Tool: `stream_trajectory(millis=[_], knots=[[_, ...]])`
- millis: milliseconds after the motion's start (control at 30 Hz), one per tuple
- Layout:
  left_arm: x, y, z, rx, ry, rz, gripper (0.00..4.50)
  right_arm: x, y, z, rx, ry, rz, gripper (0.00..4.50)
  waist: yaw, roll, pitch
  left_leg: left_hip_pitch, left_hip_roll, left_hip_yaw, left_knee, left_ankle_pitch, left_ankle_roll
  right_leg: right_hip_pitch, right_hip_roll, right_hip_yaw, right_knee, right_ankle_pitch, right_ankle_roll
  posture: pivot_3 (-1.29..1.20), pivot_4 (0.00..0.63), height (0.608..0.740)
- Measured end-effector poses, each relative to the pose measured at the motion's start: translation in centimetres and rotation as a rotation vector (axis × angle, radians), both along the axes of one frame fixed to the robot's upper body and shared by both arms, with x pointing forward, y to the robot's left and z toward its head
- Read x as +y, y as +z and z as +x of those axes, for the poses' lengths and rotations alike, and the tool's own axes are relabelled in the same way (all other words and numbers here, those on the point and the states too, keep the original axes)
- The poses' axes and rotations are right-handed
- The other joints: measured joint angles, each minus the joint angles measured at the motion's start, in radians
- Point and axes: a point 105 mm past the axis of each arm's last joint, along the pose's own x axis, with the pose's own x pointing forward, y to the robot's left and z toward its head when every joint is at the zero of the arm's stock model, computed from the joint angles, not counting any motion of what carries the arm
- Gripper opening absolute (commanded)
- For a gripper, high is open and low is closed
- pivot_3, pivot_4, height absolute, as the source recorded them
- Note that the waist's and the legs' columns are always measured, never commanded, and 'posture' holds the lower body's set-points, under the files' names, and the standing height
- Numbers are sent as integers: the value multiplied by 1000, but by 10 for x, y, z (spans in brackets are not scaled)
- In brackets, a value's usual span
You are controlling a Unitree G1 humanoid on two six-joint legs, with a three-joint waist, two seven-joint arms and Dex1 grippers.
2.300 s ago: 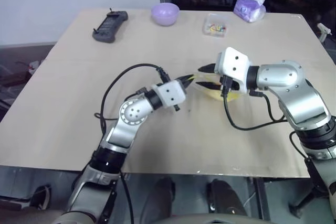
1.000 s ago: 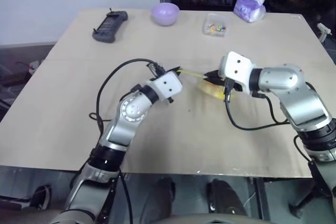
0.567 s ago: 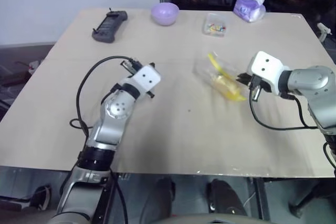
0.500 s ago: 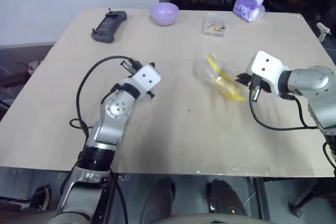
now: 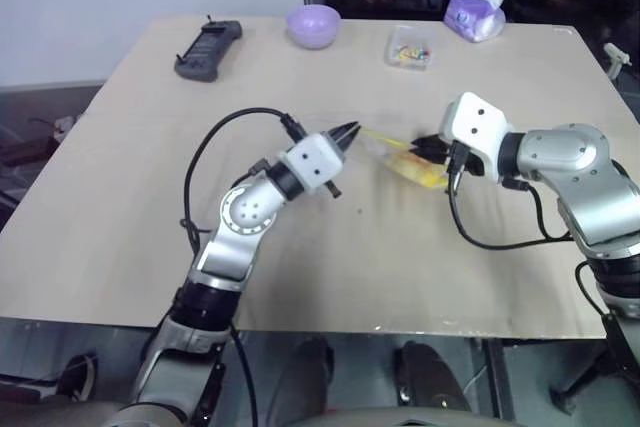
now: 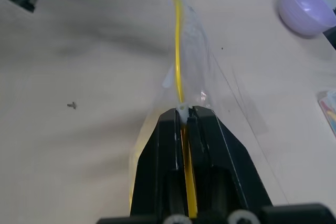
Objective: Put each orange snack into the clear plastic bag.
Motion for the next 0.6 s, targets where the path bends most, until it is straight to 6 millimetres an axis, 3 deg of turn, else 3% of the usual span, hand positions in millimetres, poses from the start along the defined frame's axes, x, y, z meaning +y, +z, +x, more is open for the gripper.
stream_trajectory(millis=[67,467,600], knots=[[1,-2,-1,-4,0,19,2714,0,0,0,-1,-1,-2,0,1,0,0,0,0,0,0,0,0,0,0,0,0,0,0,0,150,740],[15,-13,17,-39,131,127,2714,3,-1,-1,0,19,0,0,1,0,0,0,0,0,0,0,0,0,0,0,0,0,0,0,150,740],[16,-15,19,-28,134,131,2714,9,-4,-11,11,65,-11,0,1,0,0,0,0,0,0,0,0,0,0,0,0,0,0,0,150,740]])
